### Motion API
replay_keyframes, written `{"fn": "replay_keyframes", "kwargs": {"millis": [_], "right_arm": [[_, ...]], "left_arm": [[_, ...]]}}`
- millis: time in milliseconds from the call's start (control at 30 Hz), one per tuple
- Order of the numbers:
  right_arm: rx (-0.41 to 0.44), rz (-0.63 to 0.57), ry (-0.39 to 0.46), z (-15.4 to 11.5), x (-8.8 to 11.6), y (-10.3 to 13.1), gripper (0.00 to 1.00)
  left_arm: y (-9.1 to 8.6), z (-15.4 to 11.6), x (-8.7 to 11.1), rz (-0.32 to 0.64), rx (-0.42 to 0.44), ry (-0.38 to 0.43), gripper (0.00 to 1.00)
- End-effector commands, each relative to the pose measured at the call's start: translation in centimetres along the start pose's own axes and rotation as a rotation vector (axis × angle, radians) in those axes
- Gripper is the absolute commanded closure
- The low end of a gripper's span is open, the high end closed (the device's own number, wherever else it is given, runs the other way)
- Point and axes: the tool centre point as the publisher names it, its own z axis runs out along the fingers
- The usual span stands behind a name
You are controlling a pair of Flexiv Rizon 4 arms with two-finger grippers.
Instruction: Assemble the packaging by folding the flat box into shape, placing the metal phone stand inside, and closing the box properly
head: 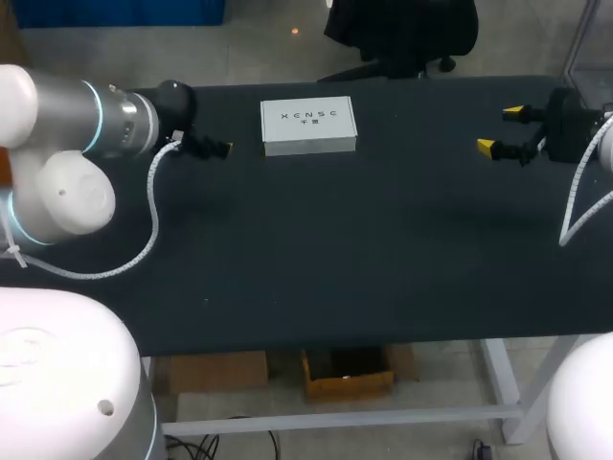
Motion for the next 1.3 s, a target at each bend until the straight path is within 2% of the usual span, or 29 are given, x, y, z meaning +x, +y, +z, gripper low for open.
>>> {"fn": "replay_keyframes", "kwargs": {"millis": [33, 167, 467, 667, 833, 967, 1033, 1300], "right_arm": [[-0.010, -0.002, 0.004, -0.1, 0.0, -0.2, 0.00], [-0.010, -0.002, 0.004, -0.1, 0.0, -0.2, 0.00], [-0.010, -0.002, 0.004, -0.1, 0.0, -0.2, 0.00], [-0.010, -0.002, 0.004, -0.1, 0.0, -0.2, 0.00], [-0.010, -0.002, 0.004, -0.1, 0.0, -0.2, 0.00], [-0.010, -0.002, 0.004, -0.1, 0.0, -0.2, 0.00], [-0.010, -0.002, 0.004, -0.1, 0.0, -0.2, 0.00], [-0.010, -0.002, 0.004, -0.1, 0.0, -0.2, 0.00]], "left_arm": [[0.6, -0.4, -0.2, -0.058, 0.058, 0.173, 0.00], [0.6, -0.9, 0.2, -0.114, 0.103, 0.239, 0.00], [0.6, -1.3, 0.7, -0.103, 0.197, 0.271, 0.00], [0.5, -1.7, 1.2, -0.083, 0.199, 0.234, 0.00], [0.7, -2.2, 2.4, -0.032, 0.188, 0.156, 0.00], [0.6, -2.8, 3.0, -0.024, 0.185, 0.128, 0.00], [0.7, -3.1, 3.4, -0.018, 0.171, 0.087, 0.00], [1.2, -3.3, 3.4, -0.032, 0.159, 0.014, 0.00]]}}
